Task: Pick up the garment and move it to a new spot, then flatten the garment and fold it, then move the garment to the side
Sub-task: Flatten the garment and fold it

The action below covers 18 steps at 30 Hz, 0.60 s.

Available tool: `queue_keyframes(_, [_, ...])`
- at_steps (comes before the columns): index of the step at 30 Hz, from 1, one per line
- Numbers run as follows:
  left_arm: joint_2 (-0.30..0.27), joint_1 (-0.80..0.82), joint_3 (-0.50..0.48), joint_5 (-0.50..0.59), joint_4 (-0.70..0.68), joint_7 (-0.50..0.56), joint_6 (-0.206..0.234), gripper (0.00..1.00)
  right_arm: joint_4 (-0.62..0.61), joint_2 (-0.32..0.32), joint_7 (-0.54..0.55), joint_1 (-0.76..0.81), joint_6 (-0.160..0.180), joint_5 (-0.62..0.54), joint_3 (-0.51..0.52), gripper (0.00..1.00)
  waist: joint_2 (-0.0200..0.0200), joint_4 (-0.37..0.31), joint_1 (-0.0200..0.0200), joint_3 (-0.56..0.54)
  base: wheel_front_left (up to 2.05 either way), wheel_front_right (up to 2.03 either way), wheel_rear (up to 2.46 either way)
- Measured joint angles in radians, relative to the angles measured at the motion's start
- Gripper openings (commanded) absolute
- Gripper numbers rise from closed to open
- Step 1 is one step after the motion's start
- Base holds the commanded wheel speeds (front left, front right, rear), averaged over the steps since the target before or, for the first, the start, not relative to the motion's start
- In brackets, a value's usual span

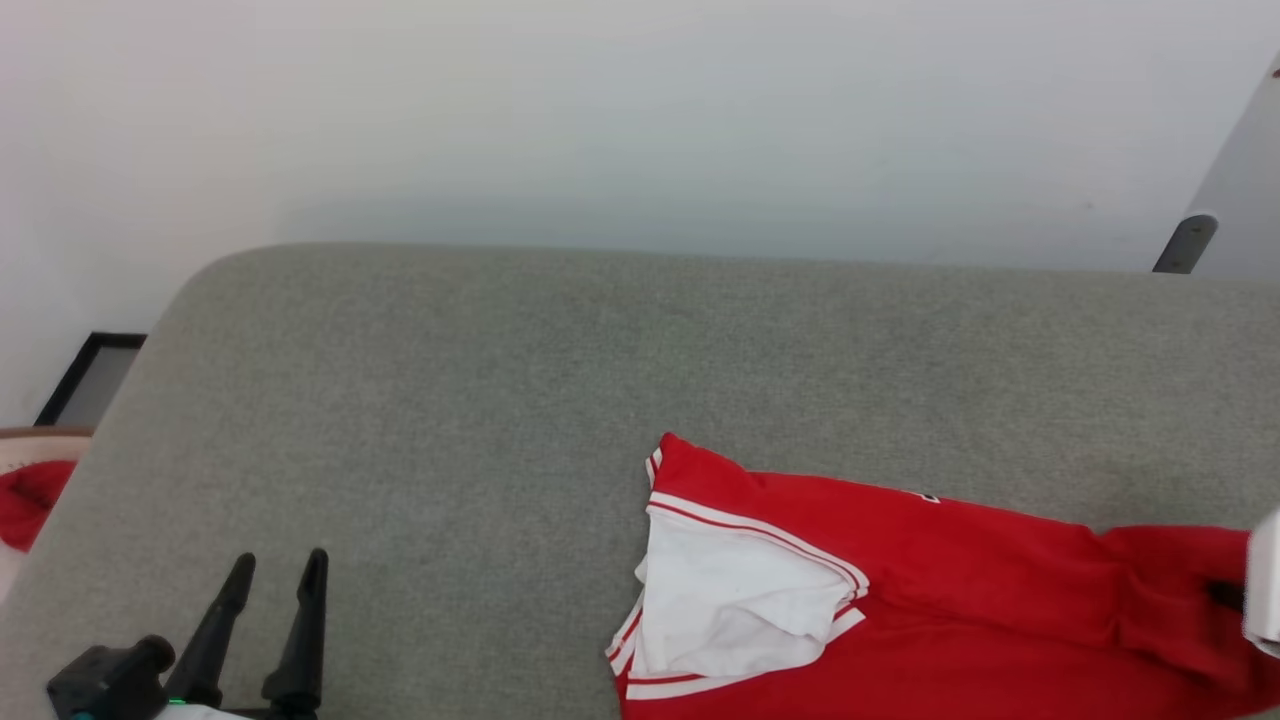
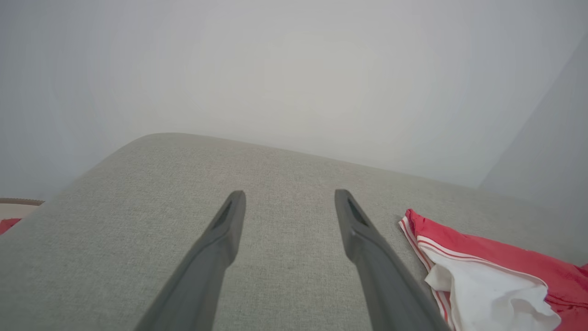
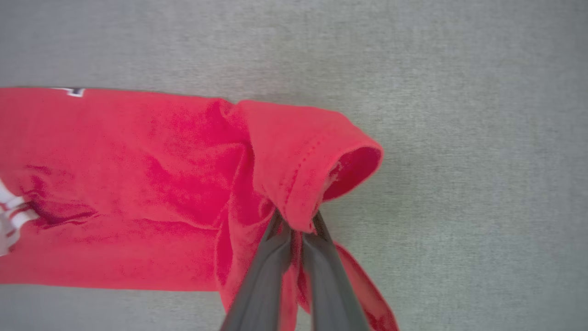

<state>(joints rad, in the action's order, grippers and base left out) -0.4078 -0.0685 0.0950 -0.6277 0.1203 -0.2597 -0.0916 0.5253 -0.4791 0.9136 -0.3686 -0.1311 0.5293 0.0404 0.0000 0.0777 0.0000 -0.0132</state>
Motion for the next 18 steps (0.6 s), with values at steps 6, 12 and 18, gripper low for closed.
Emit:
queue_keyframes(6, [0.009,-0.008,0.001,-0.004,-0.001,0.000,0.001,1.00,-0.146,0.078,0.069,0.002,0.000,0.059,-0.017,0.00,0.0000,-0.008,0.0000,-0.026,0.00,0.00,0.00])
queue_keyframes(12, [0.022,-0.003,0.024,-0.004,0.007,0.000,-0.001,1.00,-0.255,0.176,0.109,0.010,0.000,0.068,-0.043,0.00,0.0000,0.019,0.0000,-0.038,0.00,0.00,0.00])
queue_keyframes(18, [0.034,0.027,0.055,-0.001,0.025,0.000,-0.009,1.00,-0.281,0.280,0.106,-0.014,0.000,0.049,-0.081,0.00,0.0000,0.066,0.0000,-0.042,0.00,0.00,0.00])
